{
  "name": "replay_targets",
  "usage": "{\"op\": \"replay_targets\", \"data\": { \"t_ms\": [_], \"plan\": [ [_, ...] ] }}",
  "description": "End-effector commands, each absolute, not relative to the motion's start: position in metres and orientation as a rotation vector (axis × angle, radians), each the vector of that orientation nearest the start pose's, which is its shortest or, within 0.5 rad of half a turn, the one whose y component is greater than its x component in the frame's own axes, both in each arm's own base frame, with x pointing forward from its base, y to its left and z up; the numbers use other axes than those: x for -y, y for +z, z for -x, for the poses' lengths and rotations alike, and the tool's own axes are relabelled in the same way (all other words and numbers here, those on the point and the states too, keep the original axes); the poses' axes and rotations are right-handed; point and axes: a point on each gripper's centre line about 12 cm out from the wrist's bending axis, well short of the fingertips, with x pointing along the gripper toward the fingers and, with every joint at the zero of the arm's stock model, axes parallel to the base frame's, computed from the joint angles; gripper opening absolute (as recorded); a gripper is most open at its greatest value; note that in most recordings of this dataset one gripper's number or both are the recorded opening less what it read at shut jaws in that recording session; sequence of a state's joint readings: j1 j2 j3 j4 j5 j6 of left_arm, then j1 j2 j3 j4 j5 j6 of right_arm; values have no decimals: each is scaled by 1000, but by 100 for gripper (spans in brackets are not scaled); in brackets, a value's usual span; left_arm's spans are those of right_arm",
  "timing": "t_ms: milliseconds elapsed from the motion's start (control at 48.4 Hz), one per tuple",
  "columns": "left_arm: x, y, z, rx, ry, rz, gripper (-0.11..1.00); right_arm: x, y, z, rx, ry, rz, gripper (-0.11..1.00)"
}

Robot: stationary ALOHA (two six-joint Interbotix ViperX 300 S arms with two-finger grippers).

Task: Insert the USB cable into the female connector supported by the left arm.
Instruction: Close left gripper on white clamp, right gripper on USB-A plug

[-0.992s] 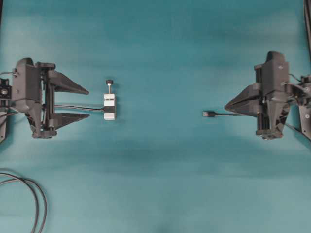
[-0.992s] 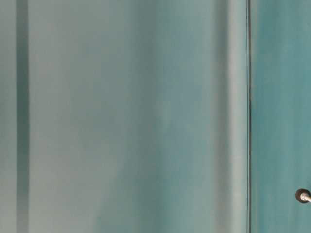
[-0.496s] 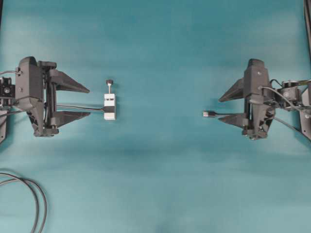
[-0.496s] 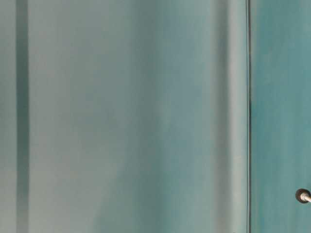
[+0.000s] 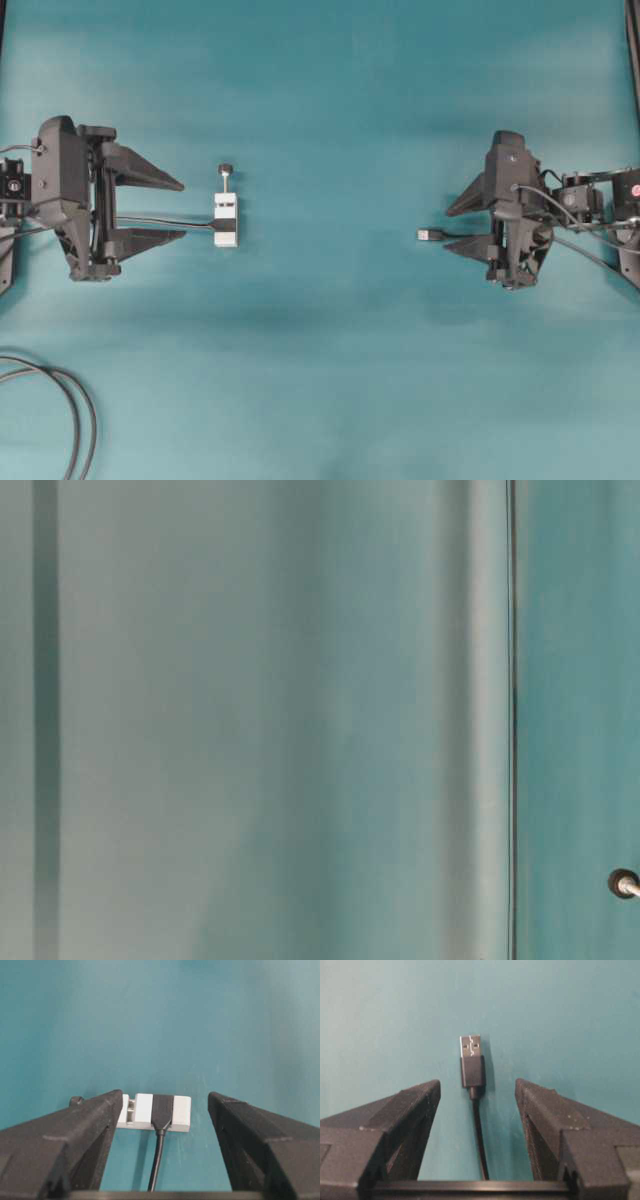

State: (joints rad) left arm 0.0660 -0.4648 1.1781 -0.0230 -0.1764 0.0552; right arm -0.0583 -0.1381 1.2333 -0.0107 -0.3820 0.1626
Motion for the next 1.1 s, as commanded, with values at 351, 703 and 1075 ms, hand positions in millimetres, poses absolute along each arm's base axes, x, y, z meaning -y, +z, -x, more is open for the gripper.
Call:
{"op": "replay_targets", "data": {
  "t_ms": [351,703,1075],
  "plan": [
    [-18,173,-251,-506,61,-27,79,15,82,-259,-688,-105,-169,62],
    [-18,173,-251,-506,61,-24,79,14,75,-260,-732,-108,-174,44],
    [-18,173,-251,-512,62,-25,79,8,69,-254,-806,-91,-165,26]
  ]
}}
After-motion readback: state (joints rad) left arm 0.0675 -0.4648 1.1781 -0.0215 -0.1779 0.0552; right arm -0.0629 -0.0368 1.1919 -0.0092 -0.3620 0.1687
